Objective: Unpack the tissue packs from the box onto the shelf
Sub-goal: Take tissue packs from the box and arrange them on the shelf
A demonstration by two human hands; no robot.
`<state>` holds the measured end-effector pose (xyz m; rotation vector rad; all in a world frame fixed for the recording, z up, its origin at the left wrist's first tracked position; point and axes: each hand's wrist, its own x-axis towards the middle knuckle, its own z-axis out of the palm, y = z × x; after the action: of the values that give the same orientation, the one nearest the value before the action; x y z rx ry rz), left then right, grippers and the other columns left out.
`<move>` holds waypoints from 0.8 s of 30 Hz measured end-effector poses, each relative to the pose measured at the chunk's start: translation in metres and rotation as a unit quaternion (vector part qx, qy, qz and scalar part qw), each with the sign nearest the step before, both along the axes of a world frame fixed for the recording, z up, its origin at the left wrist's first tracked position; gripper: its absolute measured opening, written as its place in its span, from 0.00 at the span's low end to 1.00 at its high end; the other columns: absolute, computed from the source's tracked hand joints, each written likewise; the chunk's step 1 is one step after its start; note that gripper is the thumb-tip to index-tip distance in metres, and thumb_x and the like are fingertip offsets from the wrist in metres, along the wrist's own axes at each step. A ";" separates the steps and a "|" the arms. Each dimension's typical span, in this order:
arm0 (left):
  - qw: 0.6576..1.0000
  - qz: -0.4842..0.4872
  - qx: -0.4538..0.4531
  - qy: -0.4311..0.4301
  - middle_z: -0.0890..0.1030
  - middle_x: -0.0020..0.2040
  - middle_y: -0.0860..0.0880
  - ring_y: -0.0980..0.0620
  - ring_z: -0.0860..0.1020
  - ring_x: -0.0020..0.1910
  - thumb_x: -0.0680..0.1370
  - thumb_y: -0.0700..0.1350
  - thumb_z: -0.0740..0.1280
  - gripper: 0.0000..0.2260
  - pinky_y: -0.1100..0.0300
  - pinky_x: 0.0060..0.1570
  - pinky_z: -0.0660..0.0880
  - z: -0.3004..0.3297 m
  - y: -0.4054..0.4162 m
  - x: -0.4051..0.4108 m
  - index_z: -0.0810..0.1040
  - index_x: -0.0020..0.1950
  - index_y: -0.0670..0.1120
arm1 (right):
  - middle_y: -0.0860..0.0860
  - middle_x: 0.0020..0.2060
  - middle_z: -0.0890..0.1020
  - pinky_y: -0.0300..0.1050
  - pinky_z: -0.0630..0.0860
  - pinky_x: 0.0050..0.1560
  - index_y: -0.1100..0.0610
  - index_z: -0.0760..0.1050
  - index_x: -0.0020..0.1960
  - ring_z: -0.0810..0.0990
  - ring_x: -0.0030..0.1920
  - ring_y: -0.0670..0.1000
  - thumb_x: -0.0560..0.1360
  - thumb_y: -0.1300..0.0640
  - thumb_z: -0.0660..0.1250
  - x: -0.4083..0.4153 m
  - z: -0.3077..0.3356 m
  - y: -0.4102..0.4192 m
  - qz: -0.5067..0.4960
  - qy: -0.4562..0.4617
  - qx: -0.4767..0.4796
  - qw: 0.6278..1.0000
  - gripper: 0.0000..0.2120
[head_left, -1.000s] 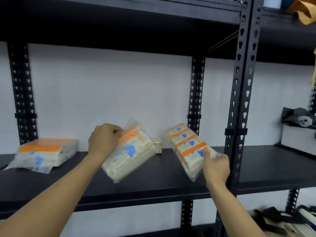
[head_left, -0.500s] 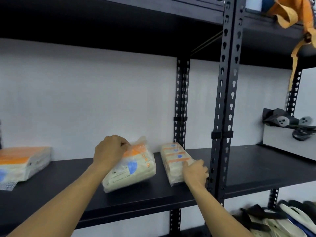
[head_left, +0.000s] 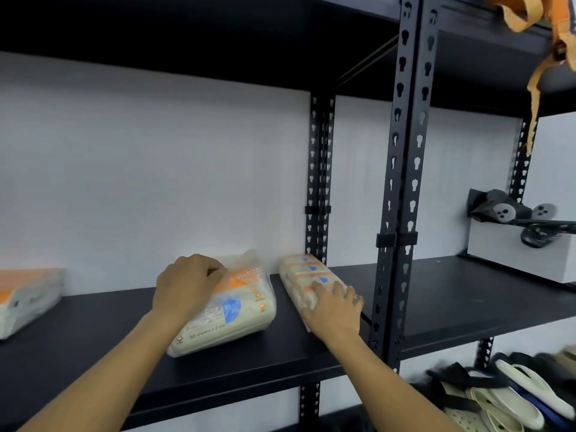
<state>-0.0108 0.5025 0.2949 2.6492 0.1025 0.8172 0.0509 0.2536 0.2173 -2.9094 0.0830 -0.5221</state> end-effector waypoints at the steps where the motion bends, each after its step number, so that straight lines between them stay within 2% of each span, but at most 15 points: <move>1: 1.000 0.001 0.002 0.002 0.82 0.32 0.47 0.50 0.73 0.28 0.79 0.50 0.64 0.11 0.59 0.32 0.71 0.000 0.000 0.000 0.84 0.40 0.51 | 0.59 0.72 0.66 0.63 0.56 0.72 0.43 0.61 0.75 0.60 0.73 0.65 0.77 0.38 0.56 0.003 -0.001 -0.001 0.001 0.004 0.000 1.000 0.28; 3: 1.000 0.000 -0.002 0.002 0.83 0.32 0.51 0.51 0.78 0.32 0.79 0.51 0.65 0.11 0.58 0.35 0.74 0.001 -0.002 -0.002 0.85 0.42 0.55 | 0.59 0.73 0.65 0.63 0.55 0.72 0.43 0.61 0.75 0.58 0.73 0.66 0.76 0.39 0.56 0.009 -0.003 -0.003 0.004 0.009 0.000 1.000 0.28; 6: 1.000 -0.004 -0.012 -0.004 0.84 0.34 0.56 0.53 0.79 0.34 0.79 0.52 0.66 0.09 0.59 0.36 0.74 0.000 -0.003 -0.003 0.85 0.45 0.57 | 0.59 0.74 0.63 0.64 0.55 0.72 0.43 0.59 0.76 0.57 0.74 0.67 0.77 0.38 0.55 0.013 -0.005 -0.005 0.011 0.005 0.000 1.000 0.29; 9: 1.000 -0.006 -0.019 -0.009 0.83 0.34 0.57 0.54 0.79 0.34 0.79 0.53 0.66 0.08 0.60 0.35 0.73 -0.001 -0.002 -0.003 0.86 0.46 0.57 | 0.59 0.75 0.61 0.64 0.52 0.73 0.42 0.57 0.77 0.54 0.75 0.67 0.77 0.37 0.55 0.016 -0.007 -0.007 0.016 0.015 0.005 1.000 0.30; 13: 1.000 -0.012 -0.019 -0.007 0.85 0.35 0.55 0.53 0.81 0.34 0.79 0.52 0.67 0.09 0.57 0.37 0.77 -0.001 -0.001 -0.002 0.86 0.44 0.57 | 0.60 0.76 0.58 0.67 0.47 0.74 0.43 0.56 0.78 0.50 0.76 0.69 0.77 0.36 0.56 0.011 0.000 -0.006 0.013 0.047 0.015 0.999 0.31; 15: 1.000 -0.019 -0.023 -0.002 0.85 0.37 0.55 0.53 0.81 0.36 0.79 0.51 0.66 0.09 0.56 0.39 0.79 0.000 0.001 -0.001 0.85 0.43 0.56 | 0.58 0.77 0.58 0.66 0.44 0.75 0.46 0.60 0.77 0.48 0.78 0.66 0.78 0.36 0.56 0.006 0.008 0.001 0.026 0.005 0.062 0.998 0.30; 16: 0.999 -0.024 -0.024 0.002 0.85 0.38 0.56 0.54 0.81 0.37 0.79 0.51 0.66 0.09 0.56 0.39 0.79 -0.001 0.002 -0.002 0.85 0.43 0.56 | 0.56 0.77 0.59 0.64 0.45 0.75 0.47 0.63 0.75 0.50 0.78 0.63 0.78 0.36 0.56 0.000 0.013 0.007 0.050 -0.046 0.102 0.993 0.29; 18: 0.999 -0.037 -0.021 0.009 0.85 0.40 0.57 0.55 0.82 0.39 0.80 0.53 0.65 0.10 0.56 0.41 0.79 -0.001 0.005 -0.003 0.84 0.42 0.56 | 0.50 0.75 0.66 0.56 0.57 0.75 0.48 0.68 0.72 0.60 0.75 0.55 0.77 0.38 0.59 -0.012 0.024 0.019 0.160 -0.112 0.233 0.953 0.27; 20: 0.997 -0.060 -0.034 0.021 0.85 0.41 0.58 0.57 0.81 0.41 0.79 0.55 0.66 0.10 0.57 0.43 0.78 0.000 0.008 -0.007 0.84 0.42 0.57 | 0.47 0.71 0.72 0.47 0.65 0.69 0.47 0.68 0.73 0.69 0.70 0.48 0.79 0.39 0.61 -0.028 0.036 0.032 0.279 -0.037 0.374 0.884 0.26; 21: 0.996 -0.073 -0.047 0.028 0.85 0.42 0.59 0.58 0.81 0.43 0.79 0.57 0.66 0.10 0.56 0.45 0.79 0.001 0.010 -0.008 0.84 0.43 0.57 | 0.47 0.69 0.73 0.45 0.66 0.67 0.46 0.67 0.74 0.71 0.68 0.47 0.78 0.37 0.60 -0.035 0.039 0.037 0.318 0.014 0.406 0.857 0.27; 22: 0.994 -0.086 -0.059 0.034 0.85 0.42 0.60 0.59 0.81 0.45 0.78 0.58 0.67 0.09 0.56 0.46 0.79 0.001 0.012 -0.011 0.85 0.44 0.58 | 0.46 0.68 0.74 0.45 0.67 0.67 0.45 0.66 0.74 0.72 0.67 0.46 0.77 0.35 0.59 -0.036 0.040 0.041 0.337 0.046 0.405 0.849 0.29; 24: 0.988 -0.121 -0.087 0.047 0.85 0.43 0.61 0.61 0.81 0.47 0.78 0.58 0.67 0.09 0.54 0.50 0.79 0.001 0.016 -0.016 0.85 0.46 0.58 | 0.44 0.67 0.76 0.50 0.68 0.70 0.46 0.68 0.73 0.74 0.68 0.47 0.73 0.27 0.56 -0.038 0.040 0.048 0.354 0.060 0.376 0.855 0.35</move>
<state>-0.0265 0.5190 0.2958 2.4728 -0.1159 0.5753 0.0133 0.3017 0.2574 -1.9843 -0.6052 -0.1159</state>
